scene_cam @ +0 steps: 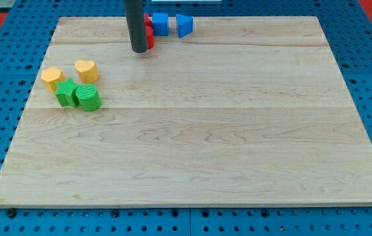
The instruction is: Drag the green star diagonally top right to the green circle
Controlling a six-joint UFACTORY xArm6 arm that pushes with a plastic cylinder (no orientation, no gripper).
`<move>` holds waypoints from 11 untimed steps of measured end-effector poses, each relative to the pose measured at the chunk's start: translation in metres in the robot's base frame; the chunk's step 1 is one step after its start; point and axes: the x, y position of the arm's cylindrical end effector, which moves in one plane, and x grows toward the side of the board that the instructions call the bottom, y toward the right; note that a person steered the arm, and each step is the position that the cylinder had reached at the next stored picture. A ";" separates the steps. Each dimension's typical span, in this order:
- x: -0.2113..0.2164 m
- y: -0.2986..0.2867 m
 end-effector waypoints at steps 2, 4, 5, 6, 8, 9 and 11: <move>0.076 0.009; 0.209 -0.048; 0.213 -0.143; 0.186 -0.206; 0.136 -0.142; 0.110 -0.076; 0.081 0.008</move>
